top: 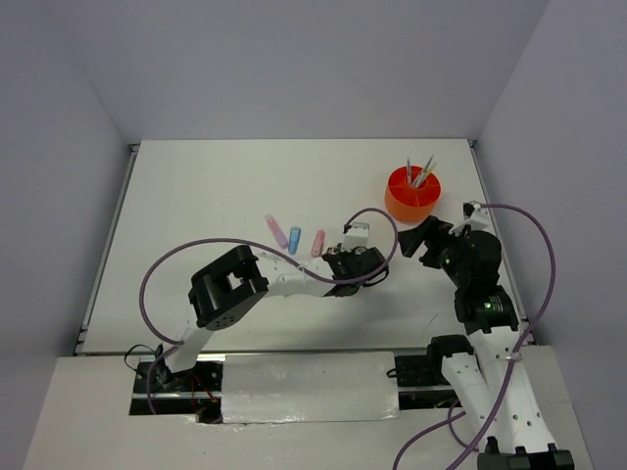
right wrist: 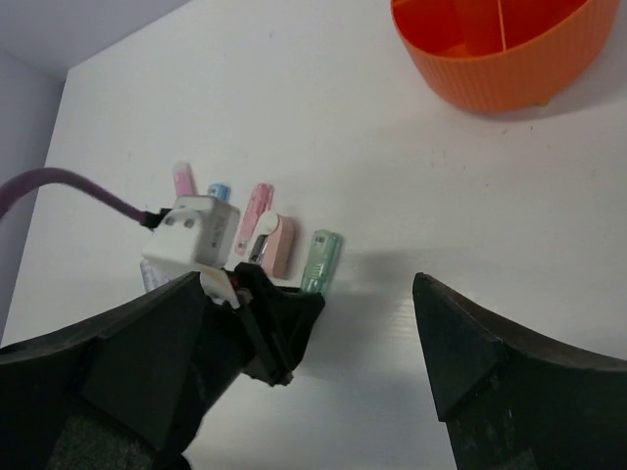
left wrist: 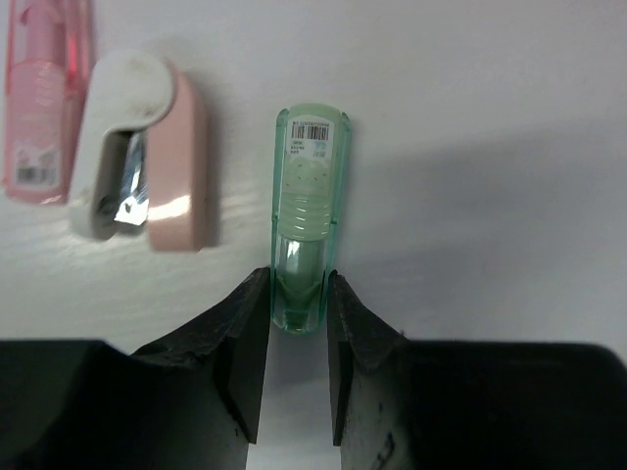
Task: Sort the stationery into containers
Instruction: Pick up the stationery from the center of the board, then place the stationery in the storage box.
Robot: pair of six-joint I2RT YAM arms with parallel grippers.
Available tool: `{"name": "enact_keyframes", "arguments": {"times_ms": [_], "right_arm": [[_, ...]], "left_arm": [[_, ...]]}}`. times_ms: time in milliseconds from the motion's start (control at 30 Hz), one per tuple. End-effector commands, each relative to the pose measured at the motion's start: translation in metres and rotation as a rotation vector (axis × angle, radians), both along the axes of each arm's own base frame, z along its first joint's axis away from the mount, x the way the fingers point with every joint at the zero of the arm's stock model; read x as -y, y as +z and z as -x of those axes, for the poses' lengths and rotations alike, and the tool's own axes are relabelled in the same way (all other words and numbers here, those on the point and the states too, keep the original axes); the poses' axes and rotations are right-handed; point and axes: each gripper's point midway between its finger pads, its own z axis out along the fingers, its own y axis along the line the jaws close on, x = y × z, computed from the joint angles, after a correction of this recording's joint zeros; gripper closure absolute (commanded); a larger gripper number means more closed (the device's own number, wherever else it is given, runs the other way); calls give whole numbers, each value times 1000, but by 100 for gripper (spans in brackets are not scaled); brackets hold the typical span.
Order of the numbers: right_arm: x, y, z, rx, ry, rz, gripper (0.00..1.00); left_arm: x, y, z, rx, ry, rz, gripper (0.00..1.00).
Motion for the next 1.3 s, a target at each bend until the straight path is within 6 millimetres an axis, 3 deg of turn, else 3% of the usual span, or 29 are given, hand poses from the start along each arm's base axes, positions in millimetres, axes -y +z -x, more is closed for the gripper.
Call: {"name": "enact_keyframes", "arguments": {"times_ms": [0,100,133,167,200,233,300,333,467,533,600,833,967,1033,1067,1100,1133,1200,1233,1267], "right_arm": [[-10,3,-6,45,38,-44,6],[-13,-3,-7,56,36,-96,6],[-21,7,-7,100,65,-145,6],[-27,7,-6,106,88,-174,6],[-32,-6,-6,83,110,-202,6],[-38,-10,-11,63,124,-245,6],[-47,-29,-11,2,166,-280,6],[-50,-42,-12,-44,169,-294,6],[-65,-52,-12,-50,202,-347,8],[-76,-59,-8,-86,221,-331,8],[-90,-63,-5,-100,243,-322,9],[-135,-69,13,-151,346,-370,17],[-152,-73,19,-182,363,-365,36],[-158,-69,19,-174,376,-381,53],[-162,-70,21,-180,388,-385,71],[-165,-65,21,-171,401,-397,83],[-166,-62,21,-166,406,-405,97],[-167,-52,20,-130,419,-409,100],[-165,-45,17,-101,417,-398,100],[-158,-44,12,-98,385,-364,100]], "left_arm": [[-40,-47,48,-151,-97,-123,100],[-47,-32,60,-132,-113,-73,100],[-41,-15,60,-101,-121,-20,100],[-49,-17,65,-100,-134,-22,100],[-47,-11,70,-82,-160,-6,100],[-35,13,67,-26,-189,68,100],[-38,20,78,18,-249,77,100],[-32,41,79,58,-271,133,100],[-24,72,89,166,-354,279,100],[-30,82,95,198,-376,325,100],[-27,106,96,254,-388,411,100],[-29,135,99,335,-426,493,100],[-31,145,98,368,-427,508,100],[-30,149,97,377,-429,514,100],[-30,150,97,381,-431,512,100],[-30,149,97,376,-430,500,100],[-31,148,95,378,-419,491,96],[-33,143,92,361,-400,454,50],[-37,140,89,354,-366,440,21],[-37,143,87,350,-352,435,1]]}}
